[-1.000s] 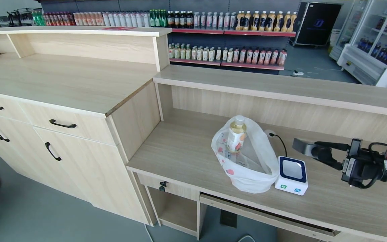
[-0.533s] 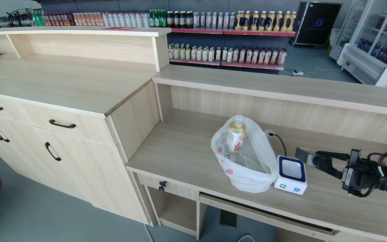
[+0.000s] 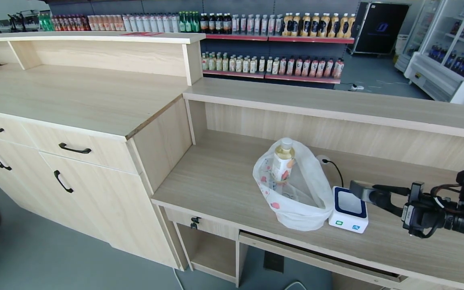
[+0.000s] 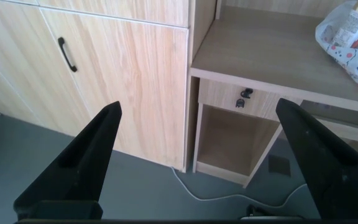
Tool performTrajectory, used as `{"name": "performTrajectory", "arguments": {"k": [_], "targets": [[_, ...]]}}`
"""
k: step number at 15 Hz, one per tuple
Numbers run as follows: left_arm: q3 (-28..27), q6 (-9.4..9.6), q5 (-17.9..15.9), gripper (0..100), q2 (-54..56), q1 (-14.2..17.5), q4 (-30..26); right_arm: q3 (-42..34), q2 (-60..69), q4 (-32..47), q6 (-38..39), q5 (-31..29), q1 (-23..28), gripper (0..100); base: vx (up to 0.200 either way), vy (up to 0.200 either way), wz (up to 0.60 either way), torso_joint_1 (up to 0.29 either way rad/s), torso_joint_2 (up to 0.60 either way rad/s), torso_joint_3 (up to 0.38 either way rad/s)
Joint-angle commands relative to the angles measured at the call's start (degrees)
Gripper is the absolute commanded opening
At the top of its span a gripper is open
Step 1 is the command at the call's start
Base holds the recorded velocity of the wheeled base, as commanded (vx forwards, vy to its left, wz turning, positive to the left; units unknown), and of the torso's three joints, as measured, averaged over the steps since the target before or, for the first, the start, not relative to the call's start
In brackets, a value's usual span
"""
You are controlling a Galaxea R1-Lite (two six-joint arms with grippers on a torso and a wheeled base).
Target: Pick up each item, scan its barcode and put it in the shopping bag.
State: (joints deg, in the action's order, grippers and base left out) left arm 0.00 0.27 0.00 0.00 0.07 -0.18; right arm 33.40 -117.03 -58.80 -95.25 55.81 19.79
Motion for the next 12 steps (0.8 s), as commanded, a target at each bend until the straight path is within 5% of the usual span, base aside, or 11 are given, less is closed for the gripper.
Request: {"name": "performTrajectory", "arguments": {"k": [1, 12], "targets": [[0.0, 0.0, 0.0, 100, -0.09, 0.01, 0.01, 0.35, -1.45, 0.0, 0.06, 0.0, -0.01, 0, 0.0, 0.0, 0.0, 0.0, 0.0, 0.0], [0.0, 0.0, 0.0, 100, -0.09, 0.01, 0.01, 3.95, -6.02, 0.0, 0.67, 0.0, -2.12, 0, 0.0, 0.0, 0.0, 0.0, 0.0, 0.0]]}}
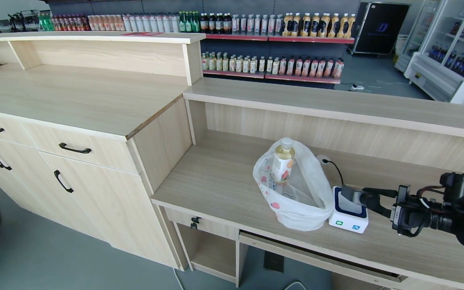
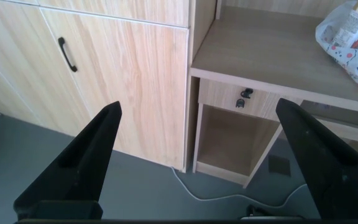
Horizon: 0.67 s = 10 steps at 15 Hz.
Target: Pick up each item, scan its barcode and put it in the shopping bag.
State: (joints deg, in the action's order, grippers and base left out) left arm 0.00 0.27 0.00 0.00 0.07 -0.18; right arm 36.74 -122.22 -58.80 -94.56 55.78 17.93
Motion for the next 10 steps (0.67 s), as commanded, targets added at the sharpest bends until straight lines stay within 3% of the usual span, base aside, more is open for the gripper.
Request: {"name": "performTrajectory", "arguments": {"k": [1, 10], "targets": [[0.0, 0.0, 0.0, 100, -0.09, 0.01, 0.01, 1.14, -1.18, 0.0, 0.08, 0.03, -0.35, 0, 0.0, 0.0, 0.0, 0.0, 0.0, 0.0], [0.0, 0.0, 0.0, 100, -0.09, 0.01, 0.01, 4.04, -3.28, 0.0, 1.66, 0.03, -2.64, 0, 0.0, 0.0, 0.0, 0.0, 0.0, 0.0]]}}
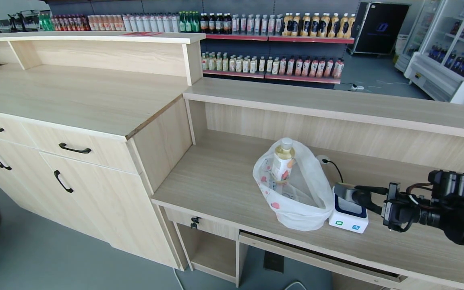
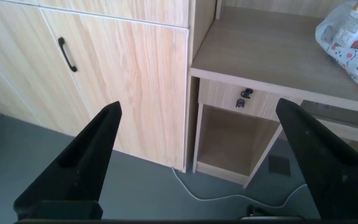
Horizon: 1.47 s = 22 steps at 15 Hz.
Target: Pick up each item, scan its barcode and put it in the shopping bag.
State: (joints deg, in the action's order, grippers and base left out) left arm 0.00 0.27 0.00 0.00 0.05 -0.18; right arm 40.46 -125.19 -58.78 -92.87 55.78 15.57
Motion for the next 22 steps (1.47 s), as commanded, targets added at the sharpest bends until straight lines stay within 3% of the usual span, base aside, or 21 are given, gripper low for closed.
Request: {"name": "performTrajectory", "arguments": {"k": [1, 15, 16, 18, 21, 22], "targets": [[0.0, 0.0, 0.0, 100, -0.09, 0.04, 0.01, 0.85, -0.67, -0.02, 0.23, 0.03, -0.71, 0, 0.0, 0.0, 0.0, 0.0, 0.0, 0.0], [0.0, 0.0, 0.0, 100, -0.09, 0.04, 0.01, 2.17, -0.94, -0.1, 1.2, 0.03, -1.07, 0, 0.0, 0.0, 0.0, 0.0, 0.0, 0.0], [0.0, 0.0, 0.0, 100, -0.09, 0.04, 0.01, 2.17, 0.38, 0.42, 5.07, 0.03, -1.33, 0, 0.0, 0.0, 0.0, 0.0, 0.0, 0.0], [0.0, 0.0, 0.0, 100, -0.09, 0.04, 0.01, -1.44, 10.66, 2.88, 21.59, -1.56, -1.86, 0, 0.0, 0.0, 0.0, 0.0, 0.0, 0.0], [0.0, 0.0, 0.0, 100, -0.09, 0.04, 0.01, -7.15, 31.05, 10.62, 48.92, -12.81, -1.77, 0, 0.0, 0.0, 0.0, 0.0, 0.0, 0.0], [0.0, 0.0, 0.0, 100, -0.09, 0.04, 0.01, -7.68, 34.83, 11.5, 57.45, -19.49, -1.77, 0, 0.0, 0.0, 0.0, 0.0, 0.0, 0.0]]}}
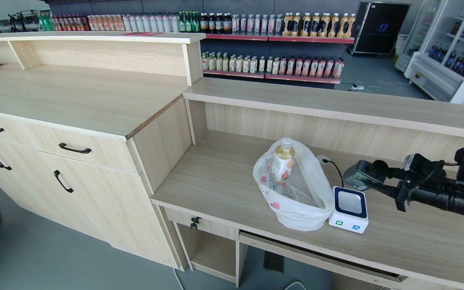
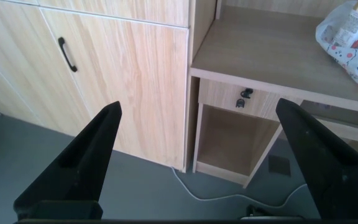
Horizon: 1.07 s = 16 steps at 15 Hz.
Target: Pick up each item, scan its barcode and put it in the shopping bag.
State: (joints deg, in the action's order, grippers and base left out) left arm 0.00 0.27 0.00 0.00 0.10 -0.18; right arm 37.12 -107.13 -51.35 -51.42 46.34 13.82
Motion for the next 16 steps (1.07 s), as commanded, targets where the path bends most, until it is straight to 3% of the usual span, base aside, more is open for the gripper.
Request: {"name": "performTrajectory", "arguments": {"k": [1, 2, 4, 8, 11, 16], "targets": [[0.0, 0.0, 0.0, 100, -0.09, -0.01, 0.01, -4.51, 18.45, 4.33, 22.94, -17.33, -0.11, 0, 0.0, 0.0, 0.0, 0.0, 0.0, 0.0], [0.0, 0.0, 0.0, 100, -0.09, -0.01, 0.01, -5.57, 19.06, 4.24, 27.07, -25.07, -0.46, 0, 0.0, 0.0, 0.0, 0.0, 0.0, 0.0], [0.0, 0.0, 0.0, 100, -0.09, -0.01, 0.01, -9.26, 19.42, 1.42, 26.02, -35.61, -1.7, 0, 0.0, 0.0, 0.0, 0.0, 0.0, 0.0], [0.0, 0.0, 0.0, 100, -0.09, -0.01, 0.01, -10.14, 19.42, 0.02, 25.58, -34.91, -3.28, 0, 0.0, 0.0, 0.15, 0.001, 0.0, -0.001], [0.0, 0.0, 0.0, 100, -0.09, -0.01, 0.01, -8.47, 18.8, 0.28, 24.88, -34.82, -10.04, 0, 0.0, 0.0, 0.6, 0.002, 0.0, 0.004], [0.0, 0.0, 0.0, 100, -0.09, -0.01, 0.01, -7.41, 9.13, 0.02, 25.4, -33.68, -17.43, 0, 0.0, 0.0, 0.0, 0.0, 0.0, 0.0]]}}
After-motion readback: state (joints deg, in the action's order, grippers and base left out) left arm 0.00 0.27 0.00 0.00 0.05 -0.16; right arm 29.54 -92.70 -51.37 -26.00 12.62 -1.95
